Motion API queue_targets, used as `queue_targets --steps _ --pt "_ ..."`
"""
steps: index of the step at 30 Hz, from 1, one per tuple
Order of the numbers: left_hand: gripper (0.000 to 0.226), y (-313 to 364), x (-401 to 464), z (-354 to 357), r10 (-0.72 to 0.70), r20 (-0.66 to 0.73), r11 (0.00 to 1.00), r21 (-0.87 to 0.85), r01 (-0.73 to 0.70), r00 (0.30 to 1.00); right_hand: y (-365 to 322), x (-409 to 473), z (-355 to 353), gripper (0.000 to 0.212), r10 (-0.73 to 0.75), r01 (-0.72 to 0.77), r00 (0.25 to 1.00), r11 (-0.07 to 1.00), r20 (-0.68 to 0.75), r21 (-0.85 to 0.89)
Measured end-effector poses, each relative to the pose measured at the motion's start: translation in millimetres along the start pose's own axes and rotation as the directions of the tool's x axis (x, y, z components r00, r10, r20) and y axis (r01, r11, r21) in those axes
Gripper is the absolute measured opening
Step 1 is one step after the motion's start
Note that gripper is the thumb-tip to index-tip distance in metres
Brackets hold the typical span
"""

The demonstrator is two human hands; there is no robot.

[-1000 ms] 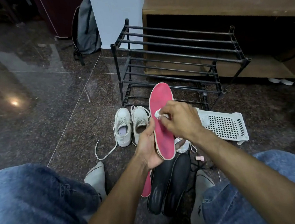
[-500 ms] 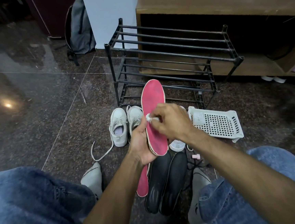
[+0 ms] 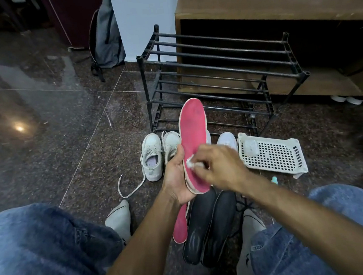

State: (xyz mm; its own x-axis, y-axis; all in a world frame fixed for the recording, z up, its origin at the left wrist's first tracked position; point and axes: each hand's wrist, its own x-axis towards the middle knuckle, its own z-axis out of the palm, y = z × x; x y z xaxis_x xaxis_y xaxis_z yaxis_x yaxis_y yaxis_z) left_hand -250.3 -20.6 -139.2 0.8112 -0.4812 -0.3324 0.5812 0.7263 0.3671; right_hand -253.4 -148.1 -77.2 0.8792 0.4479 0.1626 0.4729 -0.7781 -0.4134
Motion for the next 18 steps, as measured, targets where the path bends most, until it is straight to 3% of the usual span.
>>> queue_targets --steps 4,10,14,18 --pt "0.064 -0.9 2.7 -2.6 -0.024 -0.035 0.999 0.04 0.026 0.999 -4.7 -13.5 -1.5 0.025 -0.08 0.087 0.987 0.995 0.137 -0.051" --pt "0.065 11.5 3.5 12.1 0.02 -0.027 0.999 0.028 -0.019 0.999 7.5 5.9 -10.3 0.022 0.082 -0.083 0.996 0.99 -0.019 -0.111" --pt "0.078 16.1 3.7 10.8 0.06 -0.003 0.998 0.016 -0.06 0.998 -15.0 -16.7 -3.0 0.023 -0.008 0.009 0.995 1.0 0.101 -0.001" --pt "0.077 13.9 1.8 14.5 0.085 0.017 0.996 0.013 -0.085 0.996 -10.9 -12.0 -4.4 0.024 0.021 -0.012 0.997 0.993 0.072 -0.121"
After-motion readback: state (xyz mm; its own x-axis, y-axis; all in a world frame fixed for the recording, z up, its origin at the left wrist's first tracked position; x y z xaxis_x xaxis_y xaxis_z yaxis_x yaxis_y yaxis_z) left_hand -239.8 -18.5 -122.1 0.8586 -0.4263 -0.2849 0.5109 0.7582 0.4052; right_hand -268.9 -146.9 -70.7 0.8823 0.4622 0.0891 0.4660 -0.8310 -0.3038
